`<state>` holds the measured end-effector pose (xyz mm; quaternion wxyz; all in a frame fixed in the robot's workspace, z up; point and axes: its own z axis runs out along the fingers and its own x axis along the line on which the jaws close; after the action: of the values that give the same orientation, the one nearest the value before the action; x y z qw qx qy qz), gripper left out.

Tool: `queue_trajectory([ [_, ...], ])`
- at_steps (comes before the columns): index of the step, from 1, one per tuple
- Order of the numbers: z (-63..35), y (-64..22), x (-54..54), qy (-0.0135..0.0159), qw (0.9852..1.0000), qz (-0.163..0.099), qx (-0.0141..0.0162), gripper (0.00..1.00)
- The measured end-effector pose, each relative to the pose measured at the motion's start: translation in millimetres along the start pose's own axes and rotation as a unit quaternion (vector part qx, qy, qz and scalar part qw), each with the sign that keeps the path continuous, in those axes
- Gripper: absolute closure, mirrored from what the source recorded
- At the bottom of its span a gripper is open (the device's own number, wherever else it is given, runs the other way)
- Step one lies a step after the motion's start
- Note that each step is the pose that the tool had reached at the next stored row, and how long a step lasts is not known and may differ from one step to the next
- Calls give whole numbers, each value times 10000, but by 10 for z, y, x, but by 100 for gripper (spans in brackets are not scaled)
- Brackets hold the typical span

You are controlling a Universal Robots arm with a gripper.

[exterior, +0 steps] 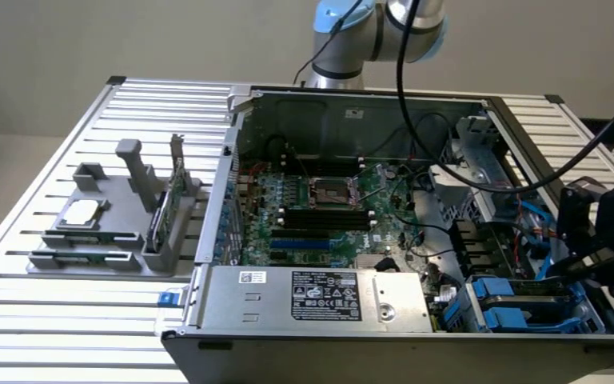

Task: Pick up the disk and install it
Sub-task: 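Insert the first disk wire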

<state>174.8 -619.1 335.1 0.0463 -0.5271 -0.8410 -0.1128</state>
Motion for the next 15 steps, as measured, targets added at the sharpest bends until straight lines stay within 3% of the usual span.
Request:
queue_trajectory([
  [7,6,4,-29,92,10000,15,4,78],
  [12,10,6,-38,108,9999,19,17,78],
  [15,10,8,-39,111,9999,22,26,84],
])
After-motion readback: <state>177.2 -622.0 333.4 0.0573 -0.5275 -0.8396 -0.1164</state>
